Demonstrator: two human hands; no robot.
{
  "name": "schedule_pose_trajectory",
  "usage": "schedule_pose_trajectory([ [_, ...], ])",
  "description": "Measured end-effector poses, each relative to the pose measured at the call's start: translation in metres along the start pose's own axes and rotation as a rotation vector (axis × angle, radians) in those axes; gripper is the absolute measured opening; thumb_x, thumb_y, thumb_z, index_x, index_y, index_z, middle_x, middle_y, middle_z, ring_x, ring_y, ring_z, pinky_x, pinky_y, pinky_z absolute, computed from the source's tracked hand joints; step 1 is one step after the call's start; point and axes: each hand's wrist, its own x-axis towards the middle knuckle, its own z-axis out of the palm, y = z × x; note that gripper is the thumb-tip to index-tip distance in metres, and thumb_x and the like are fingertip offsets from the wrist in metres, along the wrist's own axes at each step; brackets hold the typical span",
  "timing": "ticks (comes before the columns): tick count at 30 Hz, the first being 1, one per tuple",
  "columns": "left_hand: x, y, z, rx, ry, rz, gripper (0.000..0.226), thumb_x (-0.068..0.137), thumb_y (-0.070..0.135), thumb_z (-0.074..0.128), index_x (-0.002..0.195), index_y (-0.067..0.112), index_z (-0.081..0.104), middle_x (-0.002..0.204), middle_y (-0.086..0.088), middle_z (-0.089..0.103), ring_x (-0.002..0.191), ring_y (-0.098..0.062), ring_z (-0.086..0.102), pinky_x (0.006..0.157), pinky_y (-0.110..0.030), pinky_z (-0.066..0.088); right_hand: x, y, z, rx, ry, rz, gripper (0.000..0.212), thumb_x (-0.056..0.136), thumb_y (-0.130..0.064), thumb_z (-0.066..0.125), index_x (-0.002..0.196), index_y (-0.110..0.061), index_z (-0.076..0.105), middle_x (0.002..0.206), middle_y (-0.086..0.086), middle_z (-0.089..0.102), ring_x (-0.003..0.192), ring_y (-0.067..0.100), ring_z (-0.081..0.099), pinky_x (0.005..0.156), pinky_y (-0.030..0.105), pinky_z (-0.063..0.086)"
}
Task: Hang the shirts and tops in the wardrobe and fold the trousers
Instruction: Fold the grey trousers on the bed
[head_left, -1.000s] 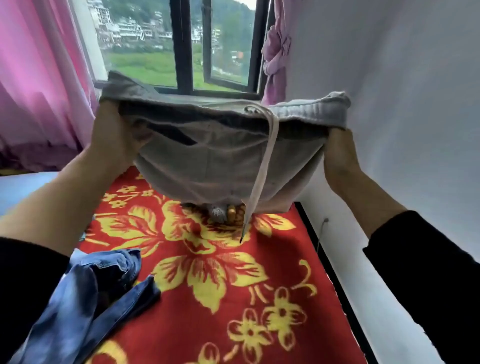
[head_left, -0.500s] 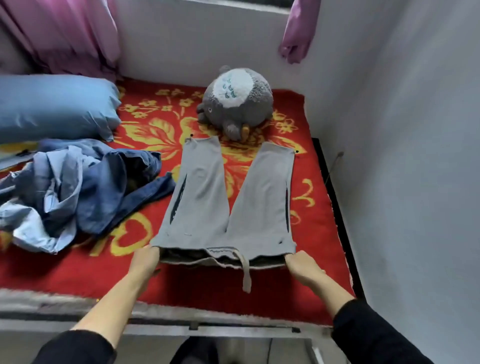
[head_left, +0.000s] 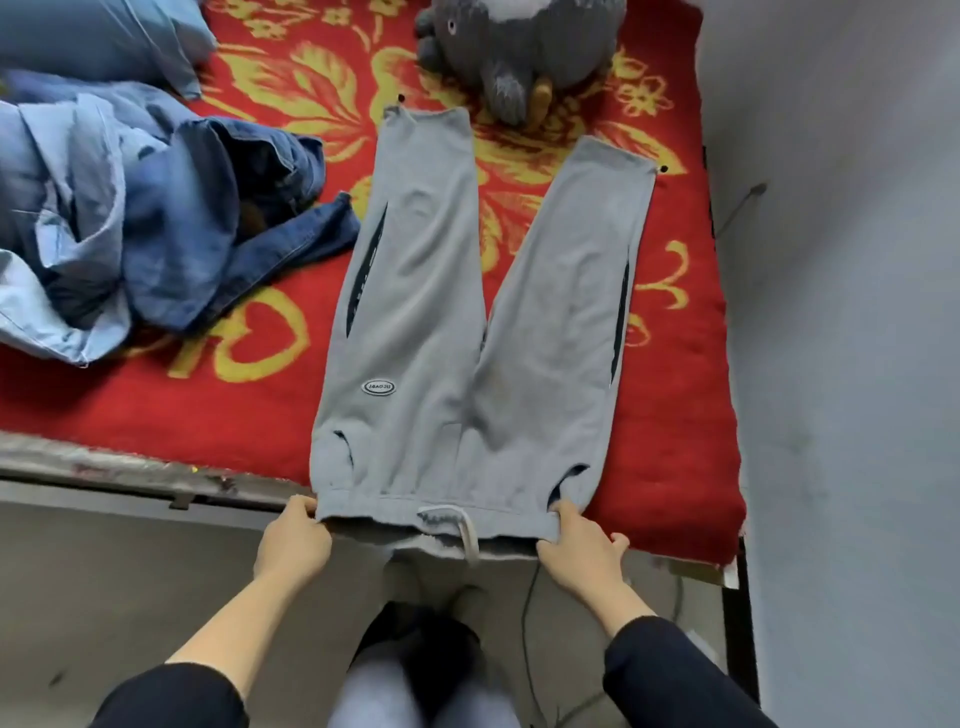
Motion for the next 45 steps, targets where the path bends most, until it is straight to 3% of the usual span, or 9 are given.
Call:
schedule_pose_trajectory([
  [6,-0.012,0.029,0.067,0.084,-0.157,0.219,0.049,0.079,0.014,0.059,0.127,0.019,0.047,0.132,-0.001,0.049,0.119,-0.023,0.049,0.088,-0.034,0.044,0.034,0.013,0.041,0.346,-0.131,0.029,0.041,0.068,-0.044,0.072,0.081,-0.034,0.035,0.096,-0.005,0.044,0.093,0.017,0.044,0.089,0.042,0.040],
  [11,-0.040,0.076,0.136,0.254,-0.381,0.514,0.086,0.074,0.022,0.061,0.147,0.034,0.019,0.156,0.012,0.010,0.143,-0.014,0.006,0.112,-0.036,0.021,0.057,0.020,0.004,0.885,-0.377,-0.051,0.038,0.058,-0.038,0.069,0.080,-0.007,0.066,0.086,0.002,0.059,0.076,0.004,0.059,0.064,0.008,0.042],
  [14,-0.042,0.093,0.173,0.259,-0.388,0.450,0.074,0.080,0.035,0.059,0.145,0.032,0.024,0.153,0.011,0.019,0.141,-0.015,0.012,0.112,-0.039,0.019,0.082,0.039,-0.016,0.917,-0.487,0.022,0.027,0.079,-0.020,0.059,0.095,-0.004,0.074,0.092,0.004,0.075,0.086,0.007,0.069,0.076,0.020,0.048],
  [18,-0.044,0.106,0.208,0.332,-0.365,0.340,0.068,0.084,0.044,0.053,0.143,0.025,0.025,0.148,0.007,0.029,0.136,-0.019,0.023,0.113,-0.043,0.019,0.138,0.073,-0.028,0.862,-0.198,0.222,0.014,0.085,-0.009,0.055,0.089,-0.009,0.068,0.089,0.007,0.073,0.085,0.019,0.069,0.072,0.030,0.048],
  [26,-0.037,0.140,0.233,0.486,-0.270,0.262,0.040,0.086,0.032,0.051,0.121,0.017,0.038,0.122,-0.007,0.045,0.113,-0.029,0.044,0.085,-0.037,0.044,0.221,0.091,-0.033,0.729,-0.029,0.312,0.033,0.084,-0.026,0.067,0.105,-0.013,0.045,0.089,0.001,0.054,0.083,0.020,0.058,0.081,0.045,0.055],
  [30,-0.023,0.147,0.223,0.345,-0.302,0.205,0.013,0.082,0.013,0.050,0.093,0.015,0.045,0.106,-0.012,0.060,0.100,-0.034,0.056,0.072,-0.035,0.039,0.231,0.078,-0.037,0.835,0.013,0.289,0.023,0.084,-0.015,0.067,0.100,-0.009,0.052,0.093,0.002,0.059,0.085,0.020,0.062,0.062,0.032,0.056],
  [35,0.006,0.136,0.170,0.010,-0.439,0.097,0.017,0.070,0.005,0.051,0.060,0.018,0.047,0.064,0.000,0.053,0.065,-0.023,0.049,0.054,-0.028,0.033,0.224,0.024,-0.072,1.009,0.027,0.220,0.021,0.076,0.000,0.061,0.077,-0.014,0.045,0.069,0.004,0.050,0.039,0.009,0.042,0.033,0.015,0.030],
  [41,0.033,0.101,0.079,-0.393,-0.359,-0.014,0.017,0.036,0.011,0.045,0.038,0.017,0.030,0.042,0.006,0.028,0.043,-0.011,0.025,0.039,-0.022,0.020,0.203,-0.119,-0.092,1.008,0.259,-0.141,0.031,0.066,-0.006,0.062,0.059,-0.016,0.033,0.056,-0.002,0.036,0.052,0.014,0.033,0.048,0.026,0.029],
  [45,0.059,0.056,0.040,-0.506,-0.177,-0.146,0.011,0.035,0.011,0.044,0.037,0.017,0.035,0.039,0.005,0.034,0.040,-0.012,0.032,0.043,-0.023,0.025,0.200,-0.214,-0.064,0.904,0.166,-0.360,0.019,0.068,-0.014,0.063,0.068,-0.016,0.044,0.062,-0.004,0.048,0.055,0.011,0.043,0.053,0.025,0.037],
])
